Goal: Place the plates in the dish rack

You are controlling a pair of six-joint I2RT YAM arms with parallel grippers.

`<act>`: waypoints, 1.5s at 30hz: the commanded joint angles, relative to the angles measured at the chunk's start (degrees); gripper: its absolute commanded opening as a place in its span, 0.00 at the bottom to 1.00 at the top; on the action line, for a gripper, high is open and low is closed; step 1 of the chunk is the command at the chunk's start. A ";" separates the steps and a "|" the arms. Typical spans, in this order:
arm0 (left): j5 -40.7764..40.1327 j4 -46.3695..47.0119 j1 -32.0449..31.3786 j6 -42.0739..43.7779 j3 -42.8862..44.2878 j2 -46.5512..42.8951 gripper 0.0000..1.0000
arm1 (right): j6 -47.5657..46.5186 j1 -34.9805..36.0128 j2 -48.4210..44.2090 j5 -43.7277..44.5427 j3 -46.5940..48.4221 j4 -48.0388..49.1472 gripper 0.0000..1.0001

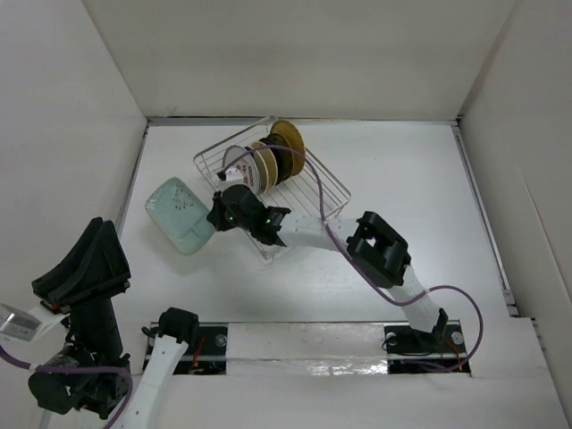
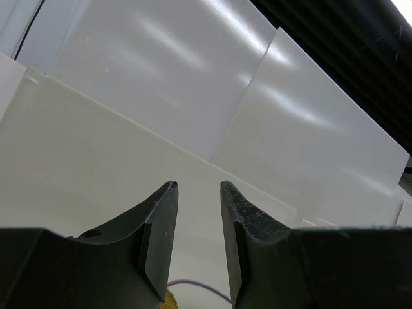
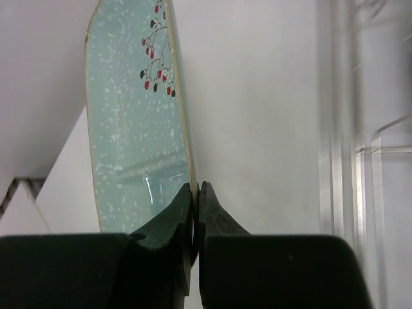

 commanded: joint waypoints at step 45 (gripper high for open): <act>1.52 2.48 -0.28 0.01 0.98 0.60 0.30 | -49.37 -0.90 1.21 42.37 21.21 -9.56 0.00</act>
